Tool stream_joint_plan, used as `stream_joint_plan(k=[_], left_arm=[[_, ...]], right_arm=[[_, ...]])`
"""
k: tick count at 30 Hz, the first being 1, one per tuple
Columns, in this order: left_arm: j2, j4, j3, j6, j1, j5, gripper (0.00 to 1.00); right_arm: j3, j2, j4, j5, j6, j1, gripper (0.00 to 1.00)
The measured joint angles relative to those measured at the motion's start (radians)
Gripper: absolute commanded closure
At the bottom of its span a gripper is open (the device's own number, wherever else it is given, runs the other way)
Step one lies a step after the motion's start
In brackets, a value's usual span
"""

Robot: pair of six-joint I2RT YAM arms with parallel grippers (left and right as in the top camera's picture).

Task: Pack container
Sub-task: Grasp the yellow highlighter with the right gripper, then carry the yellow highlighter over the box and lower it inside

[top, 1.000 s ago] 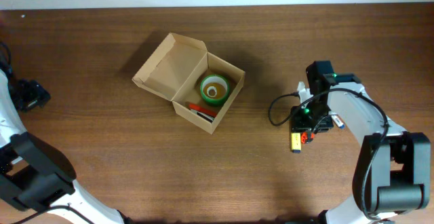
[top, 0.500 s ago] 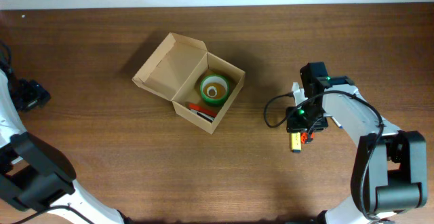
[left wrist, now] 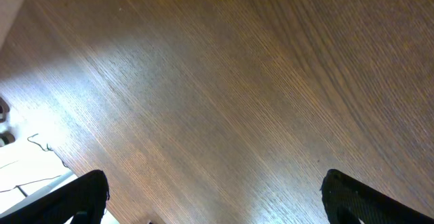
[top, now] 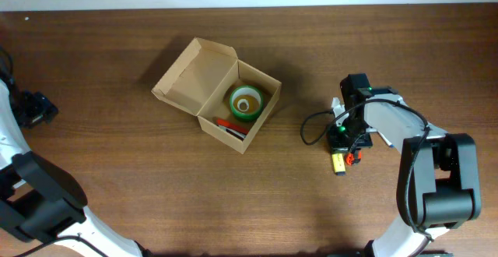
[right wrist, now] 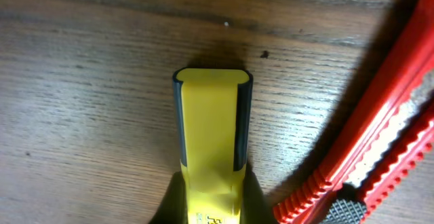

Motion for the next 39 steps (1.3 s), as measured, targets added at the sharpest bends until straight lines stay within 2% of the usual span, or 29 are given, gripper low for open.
stream_joint_plan(k=[4,8,17,24,28,35,39], left_arm=[[0.0,0.0,0.0,0.0,0.0,0.0,0.0],[0.0,0.0,0.0,0.0,0.0,0.0,0.0],[0.0,0.0,0.0,0.0,0.0,0.0,0.0],[0.0,0.0,0.0,0.0,0.0,0.0,0.0],[0.0,0.0,0.0,0.0,0.0,0.001,0.0],[0.0,0.0,0.0,0.0,0.0,0.001,0.0],[0.0,0.0,0.0,0.0,0.0,0.0,0.0]], right_arm=[[0.014,0.007,-0.006,-0.007,-0.001,0.0,0.96],[0.113,0.037,-0.052,-0.008,-0.013,0.0,0.96],[0.644,0.045,-0.227,0.004,-0.058,0.0,0.96],[1.028,0.045,-0.243,0.015,-0.058,0.029,0.96],[1.137,0.045,-0.257,0.016,-0.061,0.15,0.96],[1.138,0.049,-0.298,0.035,-0.117,0.478,0.96],[1.128,0.067,-0.324,0.043,-0.132,0.58,0.96]])
